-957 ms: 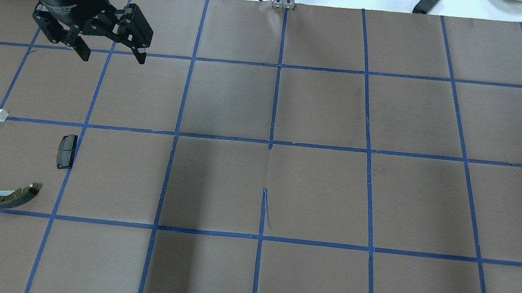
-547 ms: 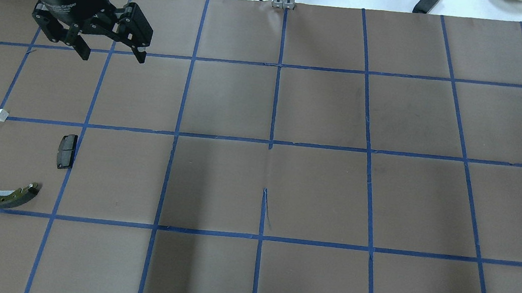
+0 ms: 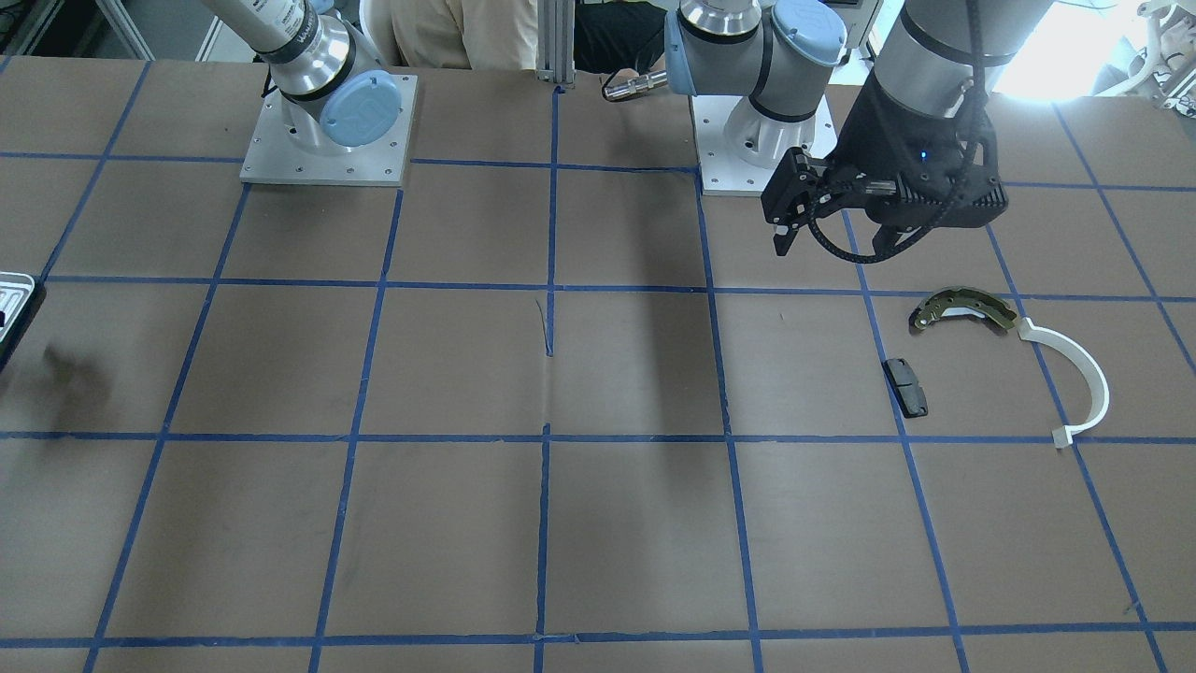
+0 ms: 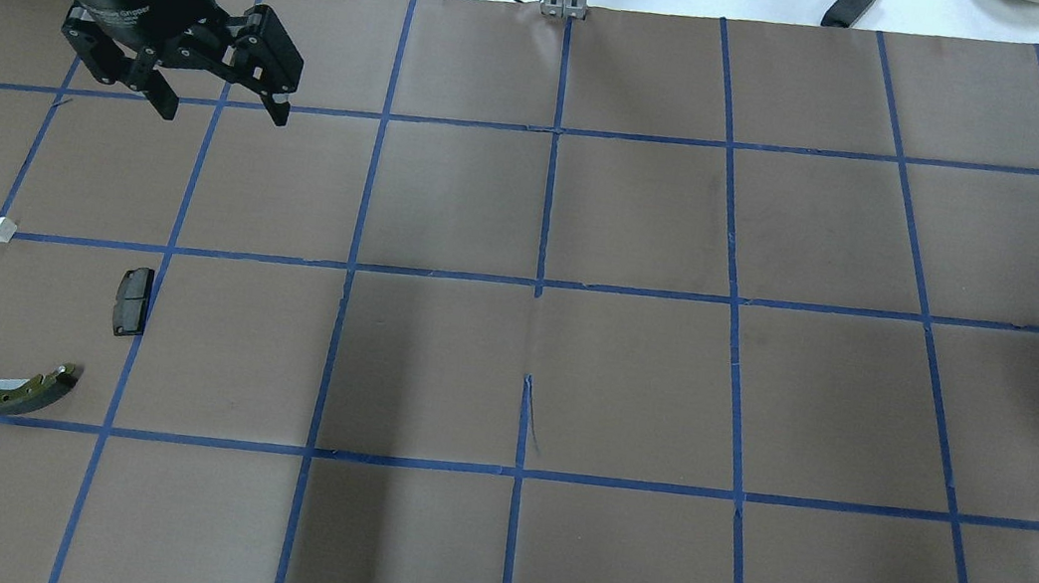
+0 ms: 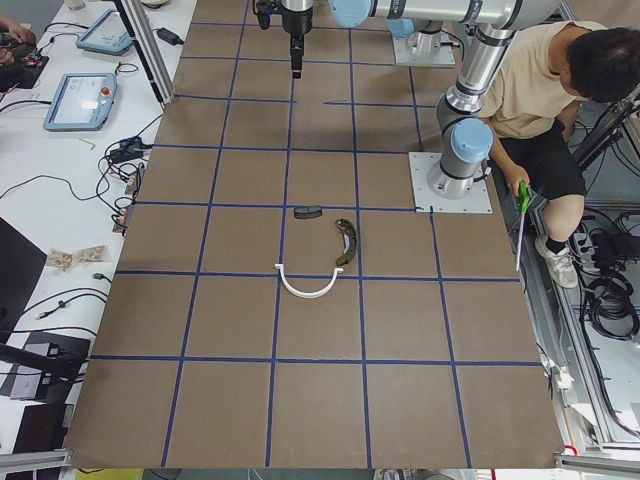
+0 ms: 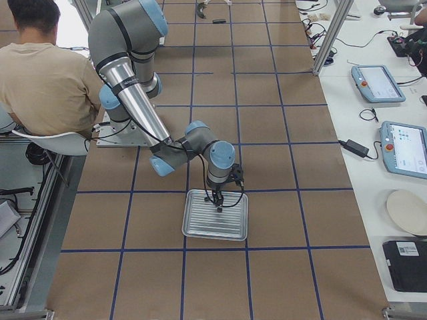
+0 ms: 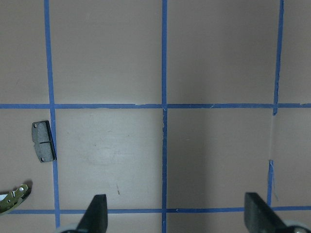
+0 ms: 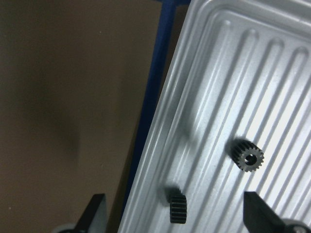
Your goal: Place bearing gear from tray to pile
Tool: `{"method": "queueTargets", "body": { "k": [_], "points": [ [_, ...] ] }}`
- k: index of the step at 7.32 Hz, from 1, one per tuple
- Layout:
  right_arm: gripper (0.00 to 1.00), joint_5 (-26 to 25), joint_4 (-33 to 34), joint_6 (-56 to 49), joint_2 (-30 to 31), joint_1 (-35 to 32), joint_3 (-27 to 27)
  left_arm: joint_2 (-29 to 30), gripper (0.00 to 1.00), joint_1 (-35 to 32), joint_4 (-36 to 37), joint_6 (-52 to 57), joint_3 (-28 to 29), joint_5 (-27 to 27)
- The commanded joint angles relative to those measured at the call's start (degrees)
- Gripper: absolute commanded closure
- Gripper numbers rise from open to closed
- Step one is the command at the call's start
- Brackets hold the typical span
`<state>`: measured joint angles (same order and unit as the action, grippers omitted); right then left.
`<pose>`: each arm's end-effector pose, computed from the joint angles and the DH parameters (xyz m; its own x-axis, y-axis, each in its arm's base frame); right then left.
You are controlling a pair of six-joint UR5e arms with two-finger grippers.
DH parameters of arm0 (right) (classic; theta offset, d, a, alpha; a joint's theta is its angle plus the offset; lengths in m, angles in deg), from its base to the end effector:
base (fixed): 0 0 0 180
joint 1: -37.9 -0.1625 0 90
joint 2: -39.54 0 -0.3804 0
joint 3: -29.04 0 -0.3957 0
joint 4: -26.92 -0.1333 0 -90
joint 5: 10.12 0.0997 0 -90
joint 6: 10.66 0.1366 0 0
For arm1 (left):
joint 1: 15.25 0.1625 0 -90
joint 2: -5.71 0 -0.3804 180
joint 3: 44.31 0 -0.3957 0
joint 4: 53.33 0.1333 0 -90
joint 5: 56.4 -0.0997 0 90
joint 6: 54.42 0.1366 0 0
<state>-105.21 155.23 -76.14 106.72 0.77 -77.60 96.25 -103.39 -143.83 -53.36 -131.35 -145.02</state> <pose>-0.3653 -0.4286 0.1236 -0.9753 -0.2200 0.0186 -0.2175 0.9720 0.0890 -0.1202 -0.5073 0.4264 -0.9996 -0.0132 0.0234 -0.0139 0.9993 -0.0339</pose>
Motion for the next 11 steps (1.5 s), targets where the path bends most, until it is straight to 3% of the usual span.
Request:
{"method": "queueTargets", "body": {
  "k": [1, 4, 5, 6, 8, 11],
  "points": [
    [0.16, -0.3, 0.7, -1.8, -0.1, 1.2, -0.7, 0.0, 0.0, 0.0, 0.1, 0.0, 0.0, 0.0],
    [0.39, -0.5, 0.8, -5.2, -0.3, 2.2, -0.9, -0.2, 0.0, 0.1, 0.1, 0.0, 0.0, -0.1],
    [0.41, -0.6, 0.8, -5.4, -0.8, 2.2, -0.9, -0.2, 0.0, 0.1, 0.0, 0.0, 0.0, -0.1],
    [0.49, -0.5, 2.2, -5.5, -1.5, 2.2, -0.9, -0.2, 0.0, 0.2, 0.1, 0.0, 0.0, -0.1],
    [1.0, -0.6, 2.7, -5.5, -1.6, 2.2, -0.9, -0.2, 0.0, 0.2, 0.1, 0.0, 0.0, 0.0],
    [1.0, -1.3, 1.5, -4.6, 0.0, 2.0, 0.2, -0.2, 0.0, 0.2, 0.1, 0.0, 0.1, -0.1]
  ]
}}
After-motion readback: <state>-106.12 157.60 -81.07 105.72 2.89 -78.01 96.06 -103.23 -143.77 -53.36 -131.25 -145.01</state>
